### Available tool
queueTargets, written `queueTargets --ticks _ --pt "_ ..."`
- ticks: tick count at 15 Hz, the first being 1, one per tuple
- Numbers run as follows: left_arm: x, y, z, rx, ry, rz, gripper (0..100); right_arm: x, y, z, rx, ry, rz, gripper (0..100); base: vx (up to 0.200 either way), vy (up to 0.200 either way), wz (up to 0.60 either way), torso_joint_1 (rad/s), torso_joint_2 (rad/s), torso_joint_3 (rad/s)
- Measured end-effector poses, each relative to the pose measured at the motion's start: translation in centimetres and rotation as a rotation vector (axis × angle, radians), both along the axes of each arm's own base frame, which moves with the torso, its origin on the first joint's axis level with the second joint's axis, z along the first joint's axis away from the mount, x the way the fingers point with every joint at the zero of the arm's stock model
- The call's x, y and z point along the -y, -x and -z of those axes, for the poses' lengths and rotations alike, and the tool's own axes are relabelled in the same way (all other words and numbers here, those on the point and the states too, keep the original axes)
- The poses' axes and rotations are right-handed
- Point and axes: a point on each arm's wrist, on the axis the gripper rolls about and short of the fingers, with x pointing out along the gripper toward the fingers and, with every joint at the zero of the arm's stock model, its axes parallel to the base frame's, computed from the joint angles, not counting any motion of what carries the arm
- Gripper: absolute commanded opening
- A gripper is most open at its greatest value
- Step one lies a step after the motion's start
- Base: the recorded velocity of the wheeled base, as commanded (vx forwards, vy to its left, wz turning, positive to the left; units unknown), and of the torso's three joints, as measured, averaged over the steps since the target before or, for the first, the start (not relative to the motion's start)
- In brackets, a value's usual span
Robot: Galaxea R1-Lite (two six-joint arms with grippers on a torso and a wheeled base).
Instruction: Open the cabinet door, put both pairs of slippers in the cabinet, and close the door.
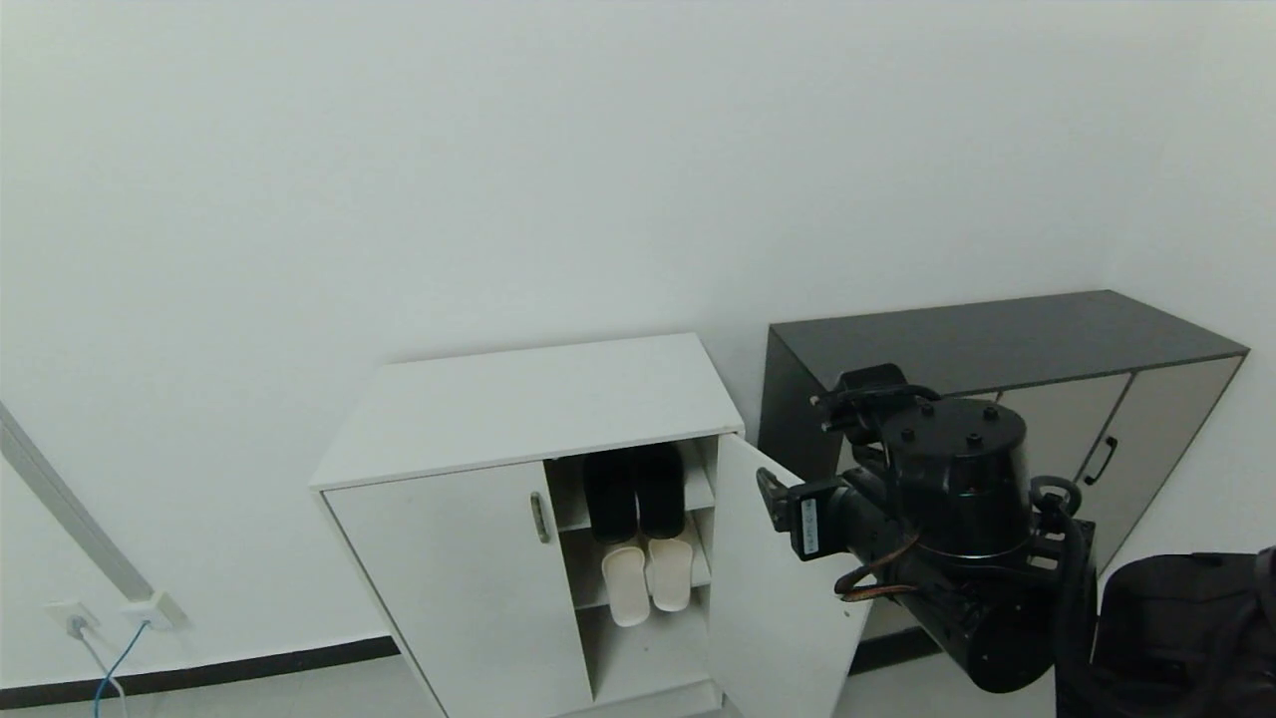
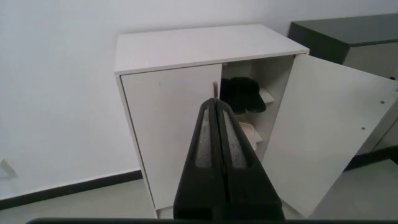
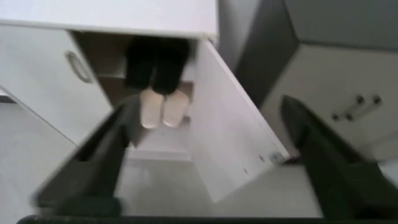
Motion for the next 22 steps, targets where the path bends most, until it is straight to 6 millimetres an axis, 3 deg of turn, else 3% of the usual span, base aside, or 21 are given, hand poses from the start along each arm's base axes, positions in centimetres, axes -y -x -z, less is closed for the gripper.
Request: queueTargets --ticks 4,10,13,16,22 --pt "0.0 0.0 0.0 0.0 0.0 0.0 0 0.1 -0.2 0.5 0.007 0.01 0.004 0 0.0 0.0 0.0 0.0 0.0 0.0" --pt "0.0 0.0 0.0 0.0 -0.002 0.0 0 0.1 -0.8 0.5 0.027 -0.011 0.019 0 -0.2 0.0 0.0 0.005 0.0 0.002" --pt "0.0 0.0 0.0 0.0 -0.003 0.0 0 0.2 -1.7 0.6 0.024 -0.007 0.041 0 0.0 0.0 0.0 0.0 0.0 0.0" --pt "0.0 0.0 0.0 0.001 -0.005 0.001 0 0.8 -3.4 0.8 0.021 -0.003 0.09 0 0.0 0.0 0.0 0.0 0.0 0.0" --pt "0.0 0.0 0.0 0.0 -0.004 0.001 0 2.9 -10.0 1.3 -0.037 0.0 0.154 0 0.0 0.0 0.0 0.0 0.0 0.0"
